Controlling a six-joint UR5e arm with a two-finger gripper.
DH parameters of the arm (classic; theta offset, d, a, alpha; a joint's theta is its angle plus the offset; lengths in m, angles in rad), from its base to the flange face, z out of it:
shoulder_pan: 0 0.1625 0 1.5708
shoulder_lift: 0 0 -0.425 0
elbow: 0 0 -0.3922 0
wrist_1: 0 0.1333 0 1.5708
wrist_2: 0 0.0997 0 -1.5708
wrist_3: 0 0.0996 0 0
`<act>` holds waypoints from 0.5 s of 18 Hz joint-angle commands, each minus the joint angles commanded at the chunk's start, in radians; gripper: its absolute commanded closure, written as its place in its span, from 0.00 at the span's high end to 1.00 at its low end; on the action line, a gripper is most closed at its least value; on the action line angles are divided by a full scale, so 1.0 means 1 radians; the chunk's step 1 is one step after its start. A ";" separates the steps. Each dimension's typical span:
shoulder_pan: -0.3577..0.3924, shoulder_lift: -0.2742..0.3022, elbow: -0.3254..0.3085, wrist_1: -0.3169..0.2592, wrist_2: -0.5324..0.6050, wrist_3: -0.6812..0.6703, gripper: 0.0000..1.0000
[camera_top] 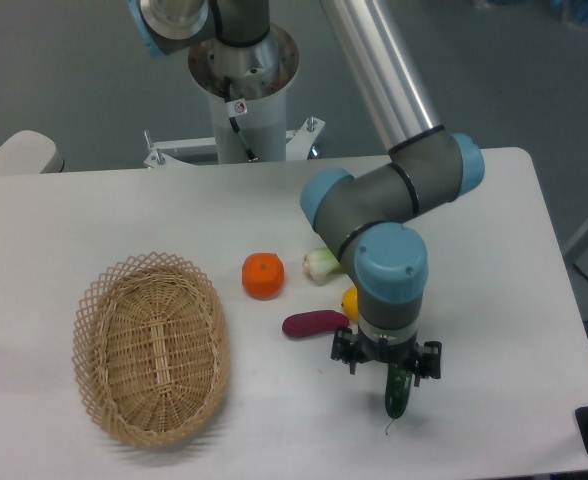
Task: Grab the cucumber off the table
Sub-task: 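Lower the open gripper around the cucumber and close on it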
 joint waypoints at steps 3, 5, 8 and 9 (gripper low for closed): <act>0.012 -0.020 -0.012 0.026 0.002 0.017 1.00; 0.012 -0.025 -0.018 0.037 0.008 0.023 1.00; 0.012 -0.035 -0.035 0.048 0.055 0.031 1.00; 0.009 -0.038 -0.040 0.049 0.058 0.031 1.00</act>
